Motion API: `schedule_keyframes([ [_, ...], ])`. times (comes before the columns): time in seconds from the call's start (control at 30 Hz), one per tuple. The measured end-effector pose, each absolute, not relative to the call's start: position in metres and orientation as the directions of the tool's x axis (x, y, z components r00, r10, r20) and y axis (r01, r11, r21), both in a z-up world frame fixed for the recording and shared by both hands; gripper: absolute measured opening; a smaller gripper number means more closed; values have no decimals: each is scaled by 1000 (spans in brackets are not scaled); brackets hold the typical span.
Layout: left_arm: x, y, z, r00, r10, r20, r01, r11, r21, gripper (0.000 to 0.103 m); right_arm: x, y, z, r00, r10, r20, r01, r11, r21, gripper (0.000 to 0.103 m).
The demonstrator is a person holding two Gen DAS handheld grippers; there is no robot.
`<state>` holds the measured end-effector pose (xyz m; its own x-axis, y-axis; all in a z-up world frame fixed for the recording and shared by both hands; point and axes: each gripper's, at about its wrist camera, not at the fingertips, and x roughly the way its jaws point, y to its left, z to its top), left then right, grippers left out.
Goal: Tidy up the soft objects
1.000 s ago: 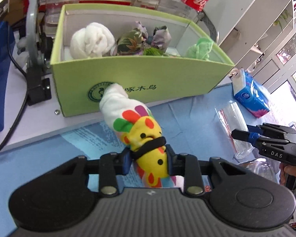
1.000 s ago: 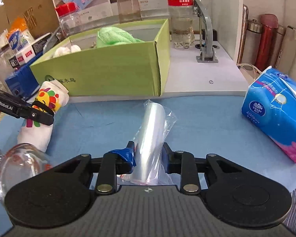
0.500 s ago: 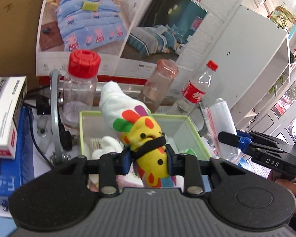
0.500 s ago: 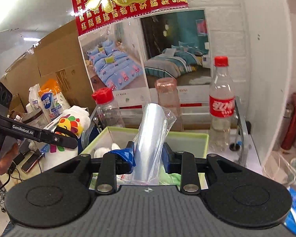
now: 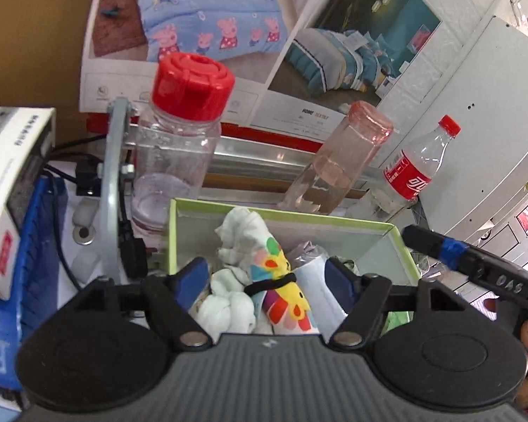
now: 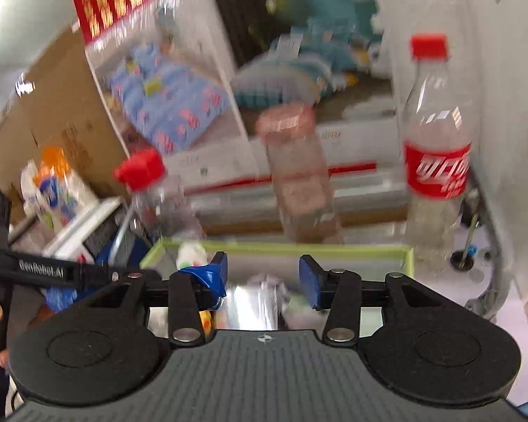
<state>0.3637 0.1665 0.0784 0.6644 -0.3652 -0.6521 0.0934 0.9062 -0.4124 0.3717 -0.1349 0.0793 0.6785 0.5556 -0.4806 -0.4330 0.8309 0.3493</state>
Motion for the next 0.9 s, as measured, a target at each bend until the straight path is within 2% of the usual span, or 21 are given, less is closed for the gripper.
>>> schedule_keyframes([
  [0.1,342,166,88,684,-349,-640,102,916,-389,75,353,-149,87,672,566,-477,-430,823,370,35],
  [0.23,302,161,94,702,-342,-625,116,920,-373,76,315,-157,86,684,520,-511,-405,854,326,37],
  [0.33,266,155,93,725,-321,-609,104,926,-364,87,282,-162,81,691,464,-555,-371,885,279,38],
  [0.37,250,153,92,744,-301,-596,92,930,-356,100,273,-161,79,697,415,-584,-338,909,244,38],
  [0.4,236,151,90,770,-282,-573,82,934,-348,101,264,-159,76,703,364,-611,-302,931,206,38],
  [0.53,188,141,83,811,-238,-534,71,946,-315,101,222,-164,65,730,261,-631,-210,965,156,39],
  [0.7,148,127,75,837,-175,-518,19,956,-293,101,184,-173,58,751,271,-602,-196,962,188,41],
  [0.9,125,104,67,852,-99,-514,-9,979,-204,101,167,-171,45,748,250,-615,-137,964,226,41],
])
